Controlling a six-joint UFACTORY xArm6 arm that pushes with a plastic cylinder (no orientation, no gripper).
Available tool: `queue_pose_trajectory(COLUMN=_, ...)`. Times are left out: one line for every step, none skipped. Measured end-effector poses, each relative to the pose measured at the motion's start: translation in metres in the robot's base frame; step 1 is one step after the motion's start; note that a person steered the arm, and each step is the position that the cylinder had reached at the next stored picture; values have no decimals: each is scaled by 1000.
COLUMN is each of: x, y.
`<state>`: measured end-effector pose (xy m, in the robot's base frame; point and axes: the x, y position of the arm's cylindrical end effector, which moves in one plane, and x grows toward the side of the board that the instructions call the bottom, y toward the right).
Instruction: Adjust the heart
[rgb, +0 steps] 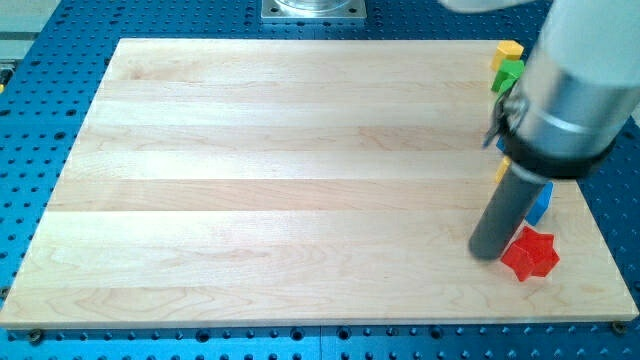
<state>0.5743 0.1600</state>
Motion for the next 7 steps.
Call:
queue_pose_trajectory(x=40, y=-3)
queue_pose_trajectory(x=26, y=27)
queue_pose_trajectory(x=11, y=42)
queue_pose_trajectory(x=7, y=46)
queue_pose_trajectory(x=7, y=46)
queue_pose_trajectory(x=7, y=46)
queue_pose_trajectory(x=12, y=46)
